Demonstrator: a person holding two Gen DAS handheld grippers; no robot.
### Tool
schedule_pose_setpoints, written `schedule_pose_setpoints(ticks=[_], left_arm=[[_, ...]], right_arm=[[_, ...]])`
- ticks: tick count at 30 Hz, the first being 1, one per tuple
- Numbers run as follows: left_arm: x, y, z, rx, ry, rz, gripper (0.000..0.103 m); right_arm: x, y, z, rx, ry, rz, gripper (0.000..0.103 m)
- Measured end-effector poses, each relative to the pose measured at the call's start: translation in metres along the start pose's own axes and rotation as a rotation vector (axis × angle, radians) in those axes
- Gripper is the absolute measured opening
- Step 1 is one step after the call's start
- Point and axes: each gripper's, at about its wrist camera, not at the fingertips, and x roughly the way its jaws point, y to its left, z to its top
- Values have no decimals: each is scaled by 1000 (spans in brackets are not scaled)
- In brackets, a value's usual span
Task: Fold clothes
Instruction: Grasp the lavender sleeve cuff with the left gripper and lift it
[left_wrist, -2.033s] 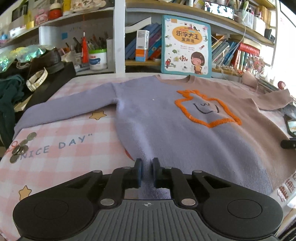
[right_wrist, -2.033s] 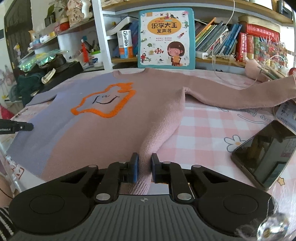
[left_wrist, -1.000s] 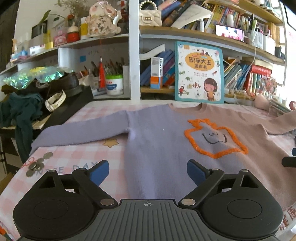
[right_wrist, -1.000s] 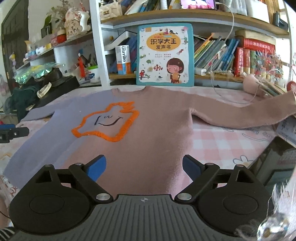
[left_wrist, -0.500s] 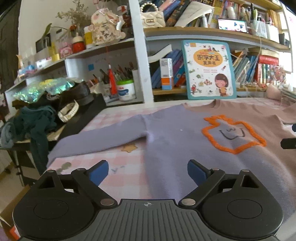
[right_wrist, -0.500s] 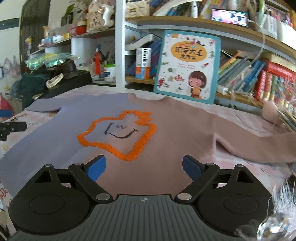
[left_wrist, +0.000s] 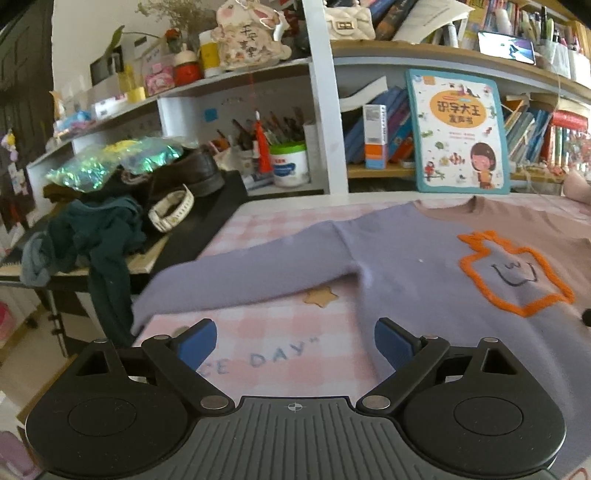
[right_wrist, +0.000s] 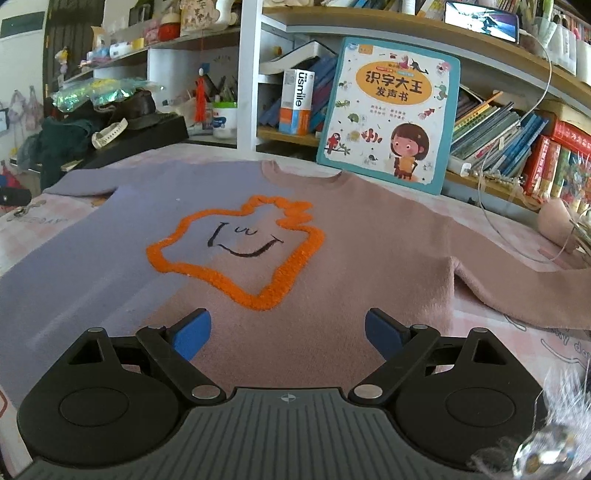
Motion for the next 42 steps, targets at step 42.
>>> schedule_pose_setpoints(ticks=[42], left_arm=[[150, 188, -10, -876, 249, 8, 92]], right_arm=[[8, 1, 3, -3, 56, 69, 93]])
